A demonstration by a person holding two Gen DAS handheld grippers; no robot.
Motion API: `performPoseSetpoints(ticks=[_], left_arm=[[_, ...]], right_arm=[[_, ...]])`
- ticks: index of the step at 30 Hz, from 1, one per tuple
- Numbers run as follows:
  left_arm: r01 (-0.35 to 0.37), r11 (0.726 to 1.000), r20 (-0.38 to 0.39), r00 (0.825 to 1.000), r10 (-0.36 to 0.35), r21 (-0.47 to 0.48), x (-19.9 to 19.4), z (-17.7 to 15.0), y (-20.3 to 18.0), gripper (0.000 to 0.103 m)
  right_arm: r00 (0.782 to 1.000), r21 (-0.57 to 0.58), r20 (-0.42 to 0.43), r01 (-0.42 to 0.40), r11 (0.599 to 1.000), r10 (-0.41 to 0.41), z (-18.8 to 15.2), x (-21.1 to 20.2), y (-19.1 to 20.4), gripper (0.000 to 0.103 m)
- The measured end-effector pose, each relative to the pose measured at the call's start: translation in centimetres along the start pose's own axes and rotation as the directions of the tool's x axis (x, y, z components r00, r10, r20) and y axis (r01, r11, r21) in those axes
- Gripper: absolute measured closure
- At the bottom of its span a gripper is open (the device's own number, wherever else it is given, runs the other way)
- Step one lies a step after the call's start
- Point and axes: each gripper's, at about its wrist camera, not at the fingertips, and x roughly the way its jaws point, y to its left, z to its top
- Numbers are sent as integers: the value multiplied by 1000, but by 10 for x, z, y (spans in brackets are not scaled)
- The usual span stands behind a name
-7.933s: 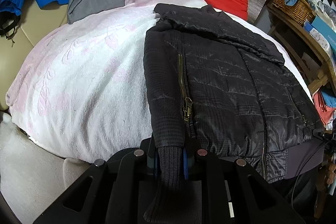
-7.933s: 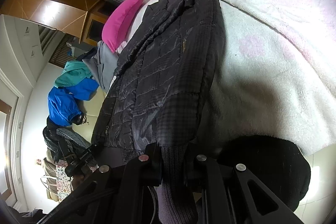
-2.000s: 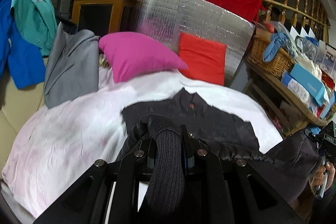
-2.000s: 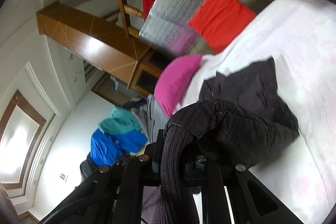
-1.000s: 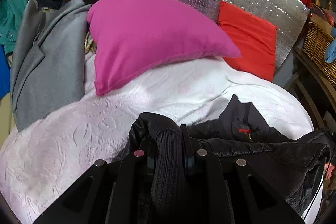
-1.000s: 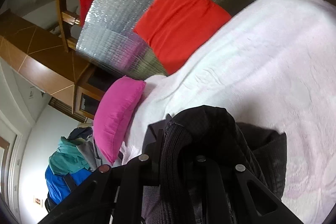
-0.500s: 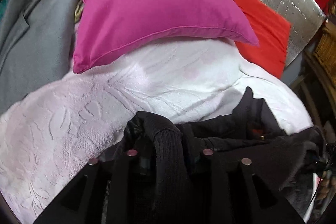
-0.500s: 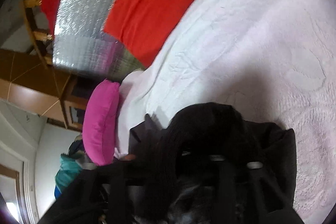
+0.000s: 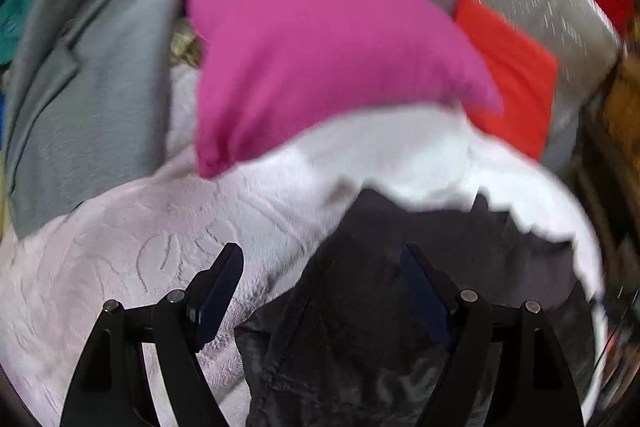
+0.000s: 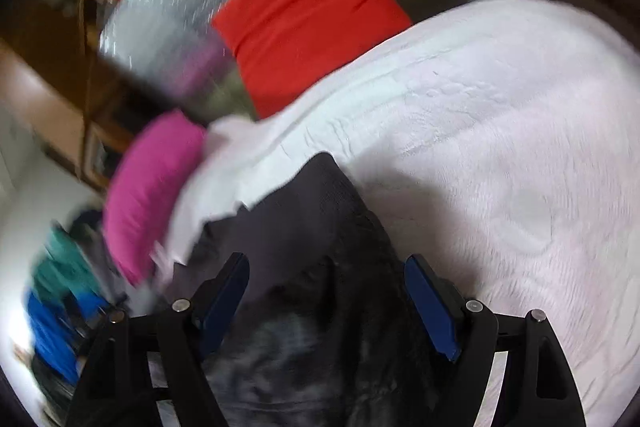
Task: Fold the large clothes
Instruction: 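Lay the hem over the collar with both tools, folding the jacket in half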
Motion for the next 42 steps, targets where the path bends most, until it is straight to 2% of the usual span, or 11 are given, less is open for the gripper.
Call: performPoseSetpoints(ticks=[6, 7, 9, 12, 15, 19, 25, 29, 31, 36, 42], left_arm=[[19, 991, -30, 999, -15, 135, 28, -3, -28, 22], [7, 987, -27, 1000, -3, 163, 32, -3, -35, 37], [-74, 972, -56, 994, 89, 225, 45, -4, -47, 89], [-87, 972, -17, 996, 93, 219, 35, -1, -47, 92], [-105, 974, 32, 994, 101, 202, 33, 1, -45, 93], [-215, 946, -25, 973, 228, 243, 77, -7, -45, 93], [-212, 952, -16, 975, 220, 221, 69, -3, -40, 89], [-208, 959, 37, 978, 205, 190, 39, -4, -40, 83], [-234, 950, 91, 971, 220, 205, 14, -11, -44, 60], [-254, 928, 227, 954, 194, 271, -38, -40, -74, 46], [-191, 898, 146, 979, 143, 396, -22, -93, -122, 46]], right_arm=[[992, -161, -90, 73, 984, -89, 13, 37, 17, 21], [987, -174, -115, 90, 981, -111, 14, 46, 18, 24], [975, -207, -148, 136, 969, -168, 12, 59, 23, 70], [975, -286, -59, 189, 939, -214, 8, 37, 38, 88], [972, -270, 55, 234, 934, -228, 16, 9, 33, 89], [951, -242, -21, 295, 924, -309, 7, 49, 13, 89], [951, -152, -43, 296, 943, -305, 1, 56, -7, 84], [952, -125, -21, 301, 946, -305, 2, 38, -5, 48], [946, -129, 35, 325, 937, -324, 1, 20, 3, 43], [958, -217, 159, 269, 938, -238, -27, -25, 58, 39], [966, -442, 73, 254, 860, -247, -87, 11, 115, 36]])
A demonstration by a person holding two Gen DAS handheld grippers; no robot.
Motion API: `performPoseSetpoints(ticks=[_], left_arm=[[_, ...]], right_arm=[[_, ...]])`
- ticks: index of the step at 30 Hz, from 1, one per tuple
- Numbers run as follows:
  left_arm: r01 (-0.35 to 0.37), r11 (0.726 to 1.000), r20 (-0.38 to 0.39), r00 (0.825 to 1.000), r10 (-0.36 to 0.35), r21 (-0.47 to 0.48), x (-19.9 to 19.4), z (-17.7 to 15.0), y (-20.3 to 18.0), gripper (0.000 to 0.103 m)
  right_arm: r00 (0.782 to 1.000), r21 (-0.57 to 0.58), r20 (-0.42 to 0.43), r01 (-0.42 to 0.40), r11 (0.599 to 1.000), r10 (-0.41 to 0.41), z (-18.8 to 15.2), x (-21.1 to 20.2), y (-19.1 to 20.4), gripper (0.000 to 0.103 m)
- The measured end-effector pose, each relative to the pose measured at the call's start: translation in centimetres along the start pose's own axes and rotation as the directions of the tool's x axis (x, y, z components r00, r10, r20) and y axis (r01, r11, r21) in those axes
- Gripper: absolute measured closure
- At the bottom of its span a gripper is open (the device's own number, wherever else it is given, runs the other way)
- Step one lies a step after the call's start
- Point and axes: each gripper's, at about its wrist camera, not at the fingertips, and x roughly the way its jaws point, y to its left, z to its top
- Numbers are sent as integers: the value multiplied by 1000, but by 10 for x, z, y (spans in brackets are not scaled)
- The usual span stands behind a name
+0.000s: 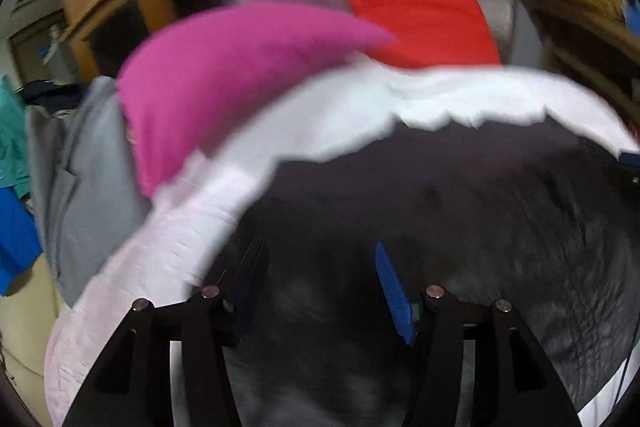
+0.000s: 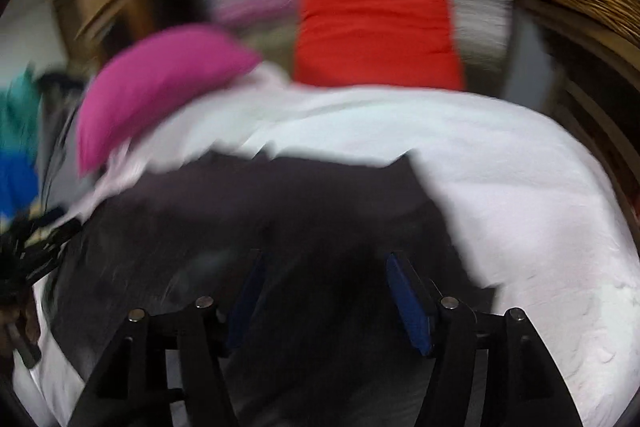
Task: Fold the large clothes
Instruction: 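Lay the hem over the collar with both tools, folding the jacket in half, then press the folded jacket flat with both tools at its fold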
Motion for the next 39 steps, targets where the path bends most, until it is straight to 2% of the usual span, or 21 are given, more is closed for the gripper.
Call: performPoseSetpoints(ticks=[2, 3, 6, 9, 11, 14, 16, 18, 20, 22, 25, 27, 39], left_arm=[[-16, 1000, -96, 995, 15, -9, 26, -10, -6, 45], [-5, 999, -118, 993, 1, -41, 36, -12, -3, 45], [-33, 995, -161, 987, 18, -94, 49, -8, 7, 43], [-46, 992, -196, 980, 21, -120, 42, -2, 11, 44], [-48, 987, -181, 983, 20, -155, 24, -4, 19, 45], [-25, 980, -68, 998, 12, -195, -25, -16, 24, 45], [-2, 980, -4, 1000, 2, -201, -56, -27, 16, 45], [44, 977, 33, 999, -38, -208, -82, -37, -1, 45], [69, 978, 55, 997, -59, -197, -92, -45, -11, 45], [78, 980, 50, 996, -69, -182, -93, -57, -27, 44], [55, 988, -21, 998, -58, -142, -65, -64, -45, 44], [42, 992, -58, 997, -49, -123, -49, -70, -48, 43], [24, 996, -74, 997, -30, -80, -40, -72, -51, 41]], right_arm=[[992, -19, -111, 59, 998, -60, -10, 32, 1, 35], [991, 5, -113, 68, 998, -67, -10, 39, -4, 35], [981, 43, -126, 157, 987, -150, -2, 49, -15, 34], [981, 100, -125, 160, 982, -147, 0, 39, -20, 34], [984, 118, -86, 166, 979, -157, -4, 17, -18, 34], [991, 147, 51, 113, 983, -122, -19, -40, -5, 32], [991, 163, 112, 61, 985, -80, -33, -65, 8, 28], [988, 156, 146, 23, 987, -46, -49, -79, 26, 27], [988, 127, 152, 6, 992, -26, -65, -84, 46, 27], [992, 86, 124, 15, 996, -25, -77, -71, 64, 27], [996, 39, 65, 67, 997, -69, -97, -49, 75, 27], [993, 8, 48, 109, 994, -109, -113, -43, 77, 23], [990, -5, 14, 143, 990, -143, -116, -41, 76, 19]])
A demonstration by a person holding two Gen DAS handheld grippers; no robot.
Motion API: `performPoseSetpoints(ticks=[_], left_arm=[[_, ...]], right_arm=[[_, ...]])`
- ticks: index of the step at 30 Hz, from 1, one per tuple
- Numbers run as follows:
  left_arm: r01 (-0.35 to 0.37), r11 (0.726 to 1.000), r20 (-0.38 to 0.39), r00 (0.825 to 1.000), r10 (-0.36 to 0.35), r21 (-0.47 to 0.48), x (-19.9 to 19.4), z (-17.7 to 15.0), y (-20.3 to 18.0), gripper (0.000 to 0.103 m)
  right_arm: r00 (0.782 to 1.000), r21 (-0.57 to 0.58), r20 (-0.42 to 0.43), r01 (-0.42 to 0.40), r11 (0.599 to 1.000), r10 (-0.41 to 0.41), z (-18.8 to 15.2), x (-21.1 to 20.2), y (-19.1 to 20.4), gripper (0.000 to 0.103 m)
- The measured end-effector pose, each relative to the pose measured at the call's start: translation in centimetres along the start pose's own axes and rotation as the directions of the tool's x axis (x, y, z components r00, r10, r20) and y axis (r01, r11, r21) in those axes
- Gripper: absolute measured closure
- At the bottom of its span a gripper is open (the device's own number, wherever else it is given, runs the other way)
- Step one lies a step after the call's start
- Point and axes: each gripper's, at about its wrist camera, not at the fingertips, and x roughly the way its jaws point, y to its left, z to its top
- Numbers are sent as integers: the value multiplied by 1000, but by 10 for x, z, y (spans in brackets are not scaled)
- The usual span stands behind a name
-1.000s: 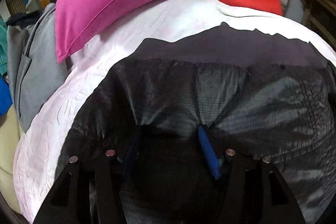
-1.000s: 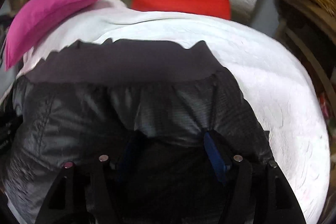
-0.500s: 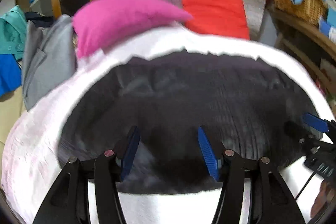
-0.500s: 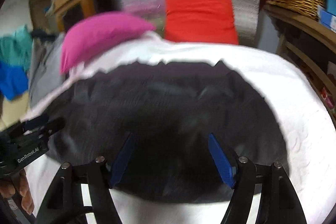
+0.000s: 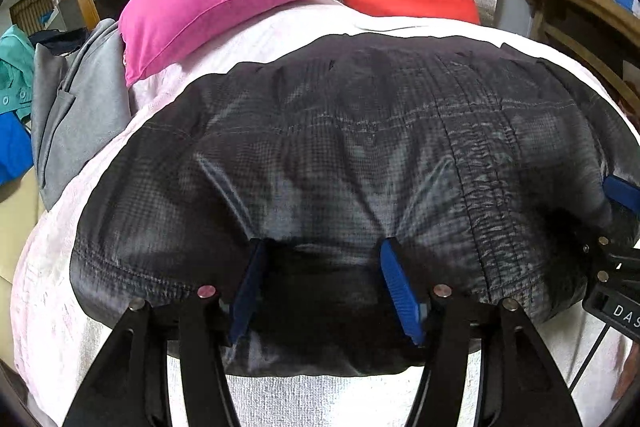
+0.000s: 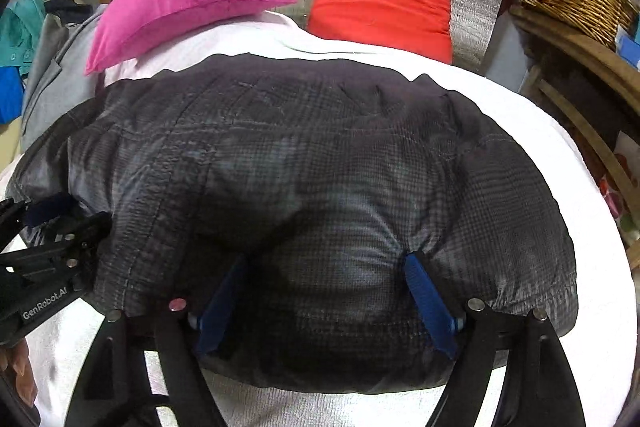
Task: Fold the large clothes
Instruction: 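Press the folded jacket flat with both tools at its fold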
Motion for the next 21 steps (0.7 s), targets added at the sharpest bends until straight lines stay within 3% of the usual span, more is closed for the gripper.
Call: performPoseSetpoints(ticks=[13, 15, 18, 20, 21], left_arm=[[-13, 1000, 0, 1000, 13, 19, 6, -5, -8, 41], [11, 1000, -5, 1000, -11, 19, 0, -2, -4, 41], [36, 999, 32, 999, -35, -25, -23, 4, 18, 41], [-2, 995, 114, 993, 13, -102, -45, 8, 47, 41], [-26, 991, 115, 993, 41, -129, -47, 10, 60, 41]], right_arm=[[1000, 7, -8, -13, 1000, 13, -4, 8, 0, 18], [999, 9, -35, -30, 1000, 30, 2, 6, -2, 17], [998, 56, -11, -66, 996, 67, 9, -15, -16, 18], [998, 71, 48, -47, 996, 44, 10, -31, -28, 18], [998, 94, 59, -40, 995, 35, 9, -35, -38, 17]])
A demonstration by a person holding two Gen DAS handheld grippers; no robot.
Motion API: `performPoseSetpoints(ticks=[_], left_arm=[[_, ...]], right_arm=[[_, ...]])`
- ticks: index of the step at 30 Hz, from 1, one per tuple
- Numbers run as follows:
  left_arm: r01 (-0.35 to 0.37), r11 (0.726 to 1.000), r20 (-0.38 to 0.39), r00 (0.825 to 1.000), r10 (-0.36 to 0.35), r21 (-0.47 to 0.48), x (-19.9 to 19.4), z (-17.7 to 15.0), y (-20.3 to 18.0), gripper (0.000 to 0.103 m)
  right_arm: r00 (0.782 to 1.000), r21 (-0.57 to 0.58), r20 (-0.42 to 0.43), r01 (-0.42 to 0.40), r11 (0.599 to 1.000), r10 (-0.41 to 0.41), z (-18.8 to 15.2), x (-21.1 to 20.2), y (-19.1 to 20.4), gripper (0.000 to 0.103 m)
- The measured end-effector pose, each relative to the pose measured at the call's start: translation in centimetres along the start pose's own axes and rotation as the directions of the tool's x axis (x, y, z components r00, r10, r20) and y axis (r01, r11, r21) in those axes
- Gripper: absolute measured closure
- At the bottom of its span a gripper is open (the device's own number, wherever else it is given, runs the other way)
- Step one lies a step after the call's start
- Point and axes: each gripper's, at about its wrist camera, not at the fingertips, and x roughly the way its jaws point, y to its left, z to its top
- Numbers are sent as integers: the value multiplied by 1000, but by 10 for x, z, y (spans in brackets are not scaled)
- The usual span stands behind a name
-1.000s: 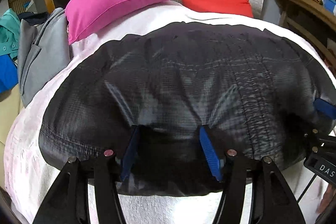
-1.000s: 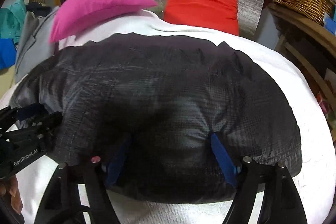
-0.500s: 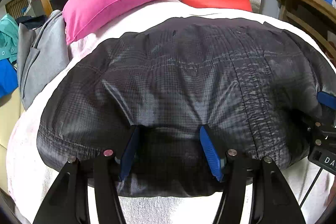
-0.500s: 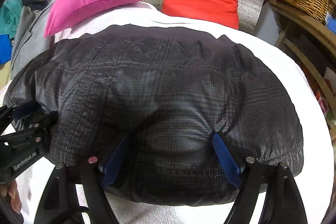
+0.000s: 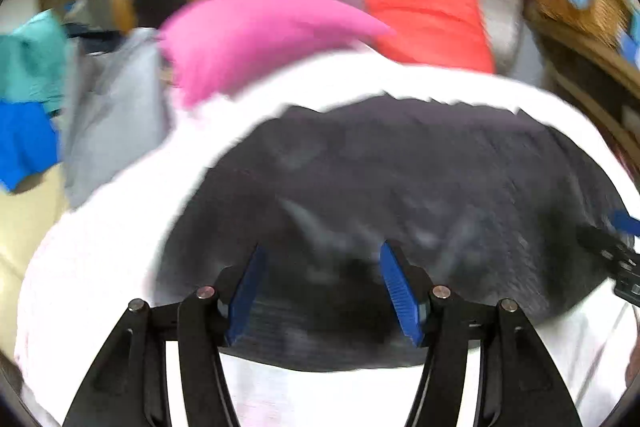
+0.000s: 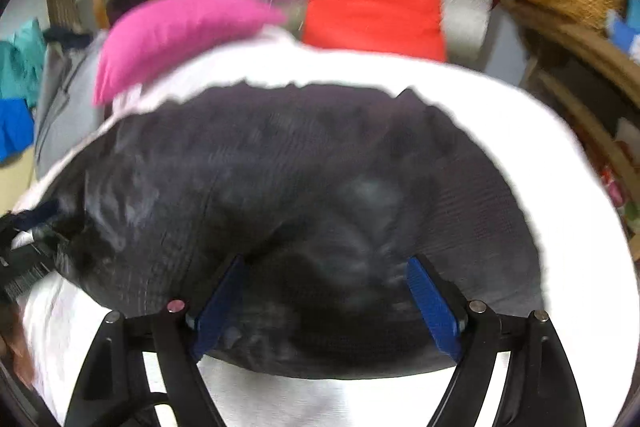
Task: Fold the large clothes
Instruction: 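Press the folded jacket flat with both tools at its fold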
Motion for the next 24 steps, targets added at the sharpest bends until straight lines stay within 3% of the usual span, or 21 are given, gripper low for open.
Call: performPoseSetpoints(ticks=[3, 5, 12, 24], left_arm=[[-69, 997, -81, 994, 66, -27, 22, -3, 25, 41], [-72, 997, -155, 986, 65, -38, 43, -15, 35, 39], [-96, 995, -110, 990, 93, -22, 46, -29, 28, 38], [-73, 997, -85, 994, 72, -6, 44, -33, 30, 37]], right_arm=[[999, 68, -45, 27, 997, -24, -7, 12, -24, 17], [995, 103, -95, 8, 995, 2, -16, 26, -35, 17], [993, 86, -113, -3, 996, 12, -17, 36, -32, 7], [994, 54, -107, 12, 998, -6, -23, 38, -24, 5]])
